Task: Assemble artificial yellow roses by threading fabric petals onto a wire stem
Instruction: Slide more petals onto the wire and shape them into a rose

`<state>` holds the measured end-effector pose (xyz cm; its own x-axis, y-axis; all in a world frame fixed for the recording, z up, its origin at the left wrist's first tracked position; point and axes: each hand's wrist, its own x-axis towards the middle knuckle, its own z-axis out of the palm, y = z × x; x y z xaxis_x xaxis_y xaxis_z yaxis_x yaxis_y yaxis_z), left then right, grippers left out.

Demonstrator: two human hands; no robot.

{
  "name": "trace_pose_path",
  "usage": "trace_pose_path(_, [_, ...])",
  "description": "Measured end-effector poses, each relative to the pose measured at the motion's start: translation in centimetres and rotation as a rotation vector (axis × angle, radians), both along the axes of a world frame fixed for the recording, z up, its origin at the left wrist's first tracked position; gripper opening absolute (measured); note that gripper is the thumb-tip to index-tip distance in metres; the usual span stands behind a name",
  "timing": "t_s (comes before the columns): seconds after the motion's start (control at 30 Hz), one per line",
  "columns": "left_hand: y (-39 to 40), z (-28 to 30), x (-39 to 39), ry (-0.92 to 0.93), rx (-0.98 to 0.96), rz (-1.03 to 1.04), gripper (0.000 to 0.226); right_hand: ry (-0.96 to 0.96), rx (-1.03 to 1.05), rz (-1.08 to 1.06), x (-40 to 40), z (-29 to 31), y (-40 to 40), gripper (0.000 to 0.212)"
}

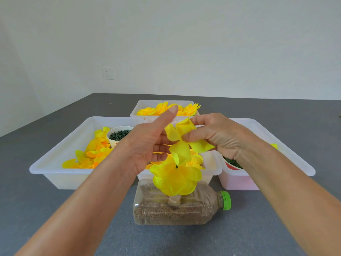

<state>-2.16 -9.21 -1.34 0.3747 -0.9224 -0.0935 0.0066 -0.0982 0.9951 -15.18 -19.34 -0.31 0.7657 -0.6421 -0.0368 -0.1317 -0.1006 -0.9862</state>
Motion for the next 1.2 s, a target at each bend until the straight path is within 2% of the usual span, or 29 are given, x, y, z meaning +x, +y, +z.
trace_pose_path(0.1, [-0.2, -0.3, 0.0, 0.011, -0.018, 0.024, 0.02, 0.021, -0.014, 0.014, 0.0, 0.3, -0.2, 0.029])
trace_pose_path(0.17, [-0.4, -0.6, 0.1, 0.075, -0.021, 0.058, 0.009, 0.027, -0.002, 0.01, 0.0, 0.2, -0.4, 0.028])
trace_pose_path(0.37, [-0.8, -1.3, 0.2, 0.218, -0.031, 0.139, 0.014, 0.02, 0.176, 0.064, -0.5, -0.1, -0.7, 0.032])
trace_pose_path(0.47, [-0.9, -1.6, 0.2, 0.214, -0.023, 0.122, 0.015, 0.04, 0.171, 0.073, -0.4, -0.4, -1.0, 0.023])
trace_pose_path(0.57, [-0.7, -1.7, 0.3, 0.212, -0.008, 0.093, 0.011, 0.05, 0.182, 0.039, -0.2, -0.7, -1.2, 0.031])
trace_pose_path(0.77, [-0.5, -1.8, 0.3, 0.188, 0.049, 0.055, 0.007, 0.061, 0.176, 0.021, 0.1, -1.1, -1.2, 0.03])
trace_pose_path(0.93, [-0.5, -1.8, 0.2, 0.2, 0.078, 0.043, 0.009, 0.08, 0.159, 0.033, 0.3, -1.3, -1.1, 0.02])
trace_pose_path(1.2, [-0.6, -1.8, 0.2, 0.23, 0.083, 0.059, 0.009, 0.097, 0.193, 0.025, 0.7, -1.3, -0.8, 0.017])
